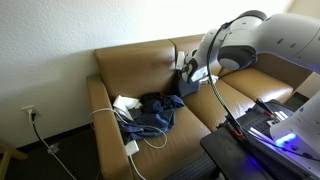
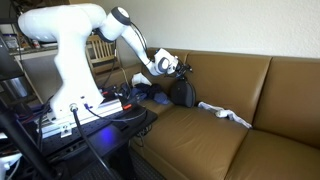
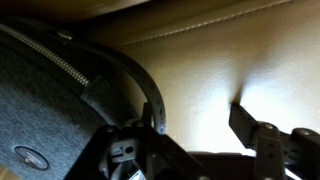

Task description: Move the black bag to the right then move it to the left

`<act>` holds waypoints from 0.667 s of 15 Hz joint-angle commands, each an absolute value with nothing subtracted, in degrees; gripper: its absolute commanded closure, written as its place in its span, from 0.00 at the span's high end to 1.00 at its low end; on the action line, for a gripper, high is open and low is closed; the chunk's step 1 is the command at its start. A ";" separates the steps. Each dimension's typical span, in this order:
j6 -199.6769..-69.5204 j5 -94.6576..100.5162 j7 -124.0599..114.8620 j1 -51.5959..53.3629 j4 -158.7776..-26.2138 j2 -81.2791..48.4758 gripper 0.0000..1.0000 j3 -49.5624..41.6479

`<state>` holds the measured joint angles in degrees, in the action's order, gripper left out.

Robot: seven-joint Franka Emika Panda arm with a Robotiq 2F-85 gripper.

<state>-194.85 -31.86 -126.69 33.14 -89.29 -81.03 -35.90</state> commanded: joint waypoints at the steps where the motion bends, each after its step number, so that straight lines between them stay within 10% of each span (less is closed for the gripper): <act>1: -196.11 -33.30 -128.07 33.27 -87.82 -82.94 0.46 -36.34; 7: -195.67 -33.20 -130.81 31.68 -87.95 -81.59 0.05 -34.29; 10: -195.84 -32.65 -132.39 31.27 -88.24 -81.33 0.00 -33.74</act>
